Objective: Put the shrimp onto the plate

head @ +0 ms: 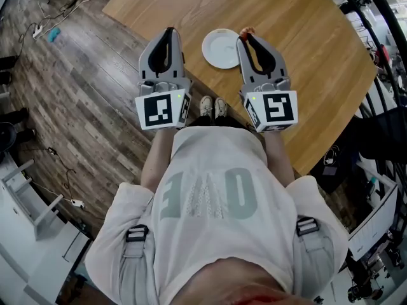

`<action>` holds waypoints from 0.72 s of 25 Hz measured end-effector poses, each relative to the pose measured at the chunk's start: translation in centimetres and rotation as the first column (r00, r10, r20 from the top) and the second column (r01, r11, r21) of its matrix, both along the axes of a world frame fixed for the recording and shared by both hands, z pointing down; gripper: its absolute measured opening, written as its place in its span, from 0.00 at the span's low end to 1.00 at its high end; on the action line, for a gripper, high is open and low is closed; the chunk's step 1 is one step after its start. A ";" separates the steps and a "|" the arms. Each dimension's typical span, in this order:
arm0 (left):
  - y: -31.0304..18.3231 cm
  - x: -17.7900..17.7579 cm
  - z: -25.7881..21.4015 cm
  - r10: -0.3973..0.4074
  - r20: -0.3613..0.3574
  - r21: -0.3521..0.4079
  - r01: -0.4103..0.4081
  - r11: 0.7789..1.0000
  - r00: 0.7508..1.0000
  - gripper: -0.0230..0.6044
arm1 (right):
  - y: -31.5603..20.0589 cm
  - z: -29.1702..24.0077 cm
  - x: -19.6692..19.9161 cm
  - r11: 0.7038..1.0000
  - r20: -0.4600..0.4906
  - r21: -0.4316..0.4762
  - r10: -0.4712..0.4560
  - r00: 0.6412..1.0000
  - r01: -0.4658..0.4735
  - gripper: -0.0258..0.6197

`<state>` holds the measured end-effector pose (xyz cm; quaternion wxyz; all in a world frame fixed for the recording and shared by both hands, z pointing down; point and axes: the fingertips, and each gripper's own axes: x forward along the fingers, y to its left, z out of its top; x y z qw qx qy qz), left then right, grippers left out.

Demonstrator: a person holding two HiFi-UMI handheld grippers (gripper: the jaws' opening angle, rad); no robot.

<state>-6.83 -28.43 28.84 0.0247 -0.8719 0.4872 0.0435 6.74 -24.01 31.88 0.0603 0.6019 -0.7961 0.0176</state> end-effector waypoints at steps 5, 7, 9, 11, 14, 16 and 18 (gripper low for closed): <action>-0.4 0.7 0.3 -0.005 0.003 -0.015 0.005 1.000 1.000 0.05 | -1.3 0.5 0.3 1.000 -0.010 -0.021 -0.022 1.000 0.022 0.14; -0.7 1.0 0.7 -0.006 0.007 -0.024 0.006 1.000 1.000 0.05 | -2.1 1.0 0.5 0.999 -0.022 -0.040 -0.022 1.000 0.021 0.14; -1.0 1.2 1.2 -0.010 0.014 -0.037 0.010 0.999 1.000 0.05 | -2.9 1.9 0.7 0.998 -0.037 -0.066 -0.028 0.999 0.025 0.14; -1.1 1.3 1.7 -0.013 0.022 -0.049 0.014 0.999 1.000 0.05 | -3.6 3.1 0.6 0.994 -0.052 -0.103 -0.042 0.998 0.037 0.14; -1.5 1.8 2.4 -0.014 0.027 -0.061 0.016 0.998 1.000 0.05 | -4.7 5.7 0.7 0.984 -0.071 -0.167 -0.069 0.995 0.056 0.14; -1.8 1.9 2.9 -0.014 0.032 -0.072 0.016 0.997 0.999 0.05 | -5.3 7.7 0.5 0.974 -0.064 -0.216 -0.083 0.994 0.067 0.14; -1.9 1.9 3.7 -0.011 0.045 -0.093 0.016 0.996 0.999 0.05 | -5.6 9.6 0.1 0.962 -0.062 -0.262 -0.094 0.994 0.075 0.14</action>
